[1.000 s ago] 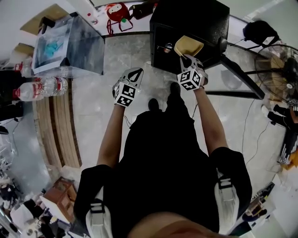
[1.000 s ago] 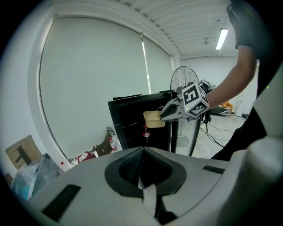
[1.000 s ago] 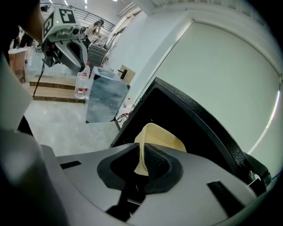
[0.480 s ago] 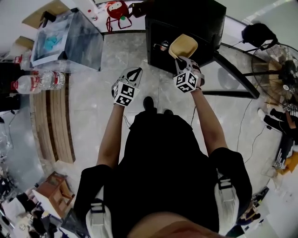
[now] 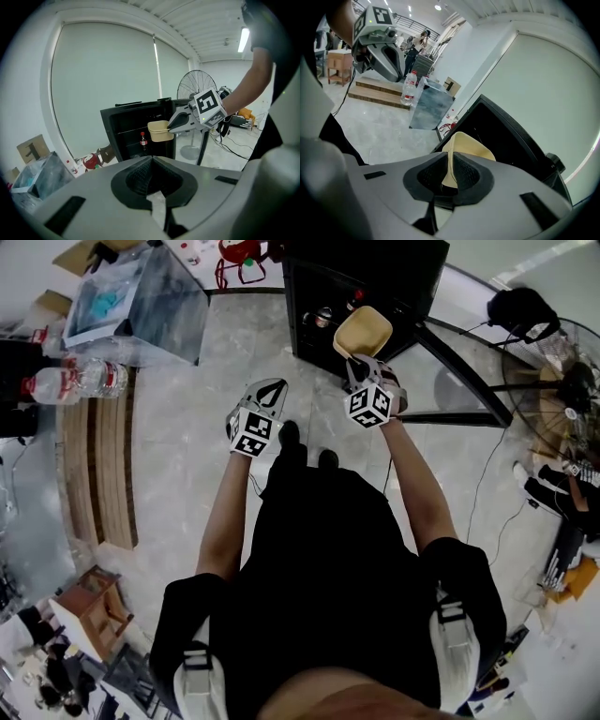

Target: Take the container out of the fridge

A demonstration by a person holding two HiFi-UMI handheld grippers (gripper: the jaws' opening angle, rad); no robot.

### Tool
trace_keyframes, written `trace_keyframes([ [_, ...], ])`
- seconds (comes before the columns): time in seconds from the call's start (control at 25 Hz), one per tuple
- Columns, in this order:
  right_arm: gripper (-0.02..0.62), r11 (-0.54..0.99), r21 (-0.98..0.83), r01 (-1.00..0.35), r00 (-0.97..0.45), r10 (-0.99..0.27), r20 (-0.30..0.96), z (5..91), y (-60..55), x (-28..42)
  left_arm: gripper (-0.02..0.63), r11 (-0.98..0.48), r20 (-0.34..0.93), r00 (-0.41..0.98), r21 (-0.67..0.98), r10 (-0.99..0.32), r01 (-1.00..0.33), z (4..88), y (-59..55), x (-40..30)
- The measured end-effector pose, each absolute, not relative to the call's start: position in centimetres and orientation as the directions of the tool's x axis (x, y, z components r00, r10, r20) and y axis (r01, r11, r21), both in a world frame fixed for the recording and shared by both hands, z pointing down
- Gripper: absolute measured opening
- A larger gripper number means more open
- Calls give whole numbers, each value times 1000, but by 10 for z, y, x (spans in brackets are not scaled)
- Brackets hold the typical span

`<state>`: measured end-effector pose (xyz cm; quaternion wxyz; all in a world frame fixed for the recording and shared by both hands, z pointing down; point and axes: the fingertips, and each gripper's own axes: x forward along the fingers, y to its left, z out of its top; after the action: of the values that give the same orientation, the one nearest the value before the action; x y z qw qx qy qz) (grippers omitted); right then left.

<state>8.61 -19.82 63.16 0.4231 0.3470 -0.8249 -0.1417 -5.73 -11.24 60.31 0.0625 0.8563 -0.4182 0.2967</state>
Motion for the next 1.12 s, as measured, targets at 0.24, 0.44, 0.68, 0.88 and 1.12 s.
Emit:
trace_keyframes([
  [0.24,32,747,522,-411,-443,-665,602,633,-164,89,18,-603,554,437,-154,-709,-783,600,-78,-49],
  [0.44,32,761,526,-380,-478,-648,593,631,-141,84,18,-569,552,405,-159,-729,-807,601,-51,-47],
  [0.68,32,775,529,-345,-504,-629,592,632,-116,90,18,-544,548,380,-169,-745,-822,599,-27,-35],
  [0.88,32,785,529,-322,-512,-614,601,638,-93,97,18,-535,548,376,-161,-747,-829,604,-6,-26],
  [1.12,32,789,530,-309,-516,-608,603,640,-78,105,18,-524,540,370,-160,-756,-837,606,7,-18],
])
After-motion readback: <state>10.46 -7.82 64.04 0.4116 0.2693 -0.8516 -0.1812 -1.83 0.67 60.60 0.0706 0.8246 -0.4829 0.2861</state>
